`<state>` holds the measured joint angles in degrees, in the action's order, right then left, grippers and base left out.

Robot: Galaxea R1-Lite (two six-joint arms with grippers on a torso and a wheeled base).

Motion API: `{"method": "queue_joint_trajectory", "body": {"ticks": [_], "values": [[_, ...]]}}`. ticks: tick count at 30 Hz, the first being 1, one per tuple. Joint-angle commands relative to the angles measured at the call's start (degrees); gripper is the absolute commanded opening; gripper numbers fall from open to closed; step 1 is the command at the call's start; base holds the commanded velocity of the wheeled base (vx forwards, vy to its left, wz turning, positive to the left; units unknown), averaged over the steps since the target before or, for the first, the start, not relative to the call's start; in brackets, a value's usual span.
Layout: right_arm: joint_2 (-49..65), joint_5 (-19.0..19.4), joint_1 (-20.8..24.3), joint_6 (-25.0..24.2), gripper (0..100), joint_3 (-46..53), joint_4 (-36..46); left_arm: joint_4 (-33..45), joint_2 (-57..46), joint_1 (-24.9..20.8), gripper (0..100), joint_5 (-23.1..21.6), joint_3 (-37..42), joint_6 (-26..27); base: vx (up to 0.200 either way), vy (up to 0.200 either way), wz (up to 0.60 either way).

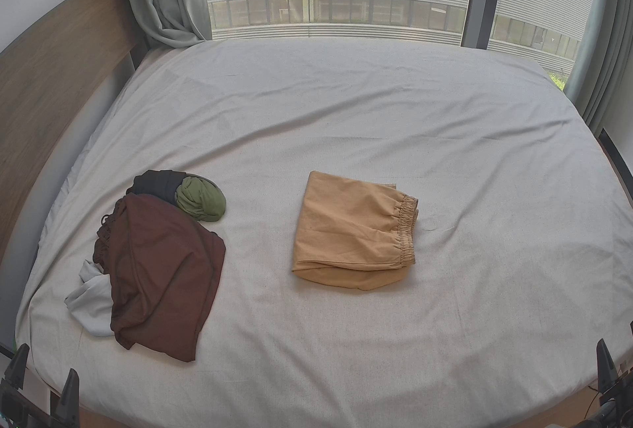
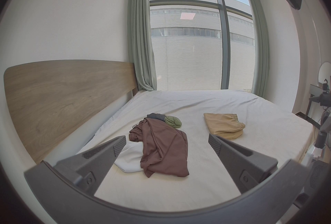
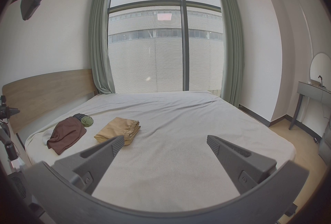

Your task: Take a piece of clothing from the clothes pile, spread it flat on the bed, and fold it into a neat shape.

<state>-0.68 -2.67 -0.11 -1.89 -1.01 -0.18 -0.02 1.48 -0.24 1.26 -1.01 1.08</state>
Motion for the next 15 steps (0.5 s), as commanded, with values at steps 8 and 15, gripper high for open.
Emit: {"method": "queue_joint_trajectory", "body": {"ticks": [8,15], "values": [[0.33,0.56,0.2,1.1,100,1.01,0.01,0.02,-1.48,0.16,100,-0.03,0.92,-0.47,0.0,0.0,0.0],[0.33,0.38,0.11,1.19,100,0.92,0.09,0.11,-1.48,-0.02,100,-0.9,0.92,-0.12,0.0,0.0,0.0]]}}
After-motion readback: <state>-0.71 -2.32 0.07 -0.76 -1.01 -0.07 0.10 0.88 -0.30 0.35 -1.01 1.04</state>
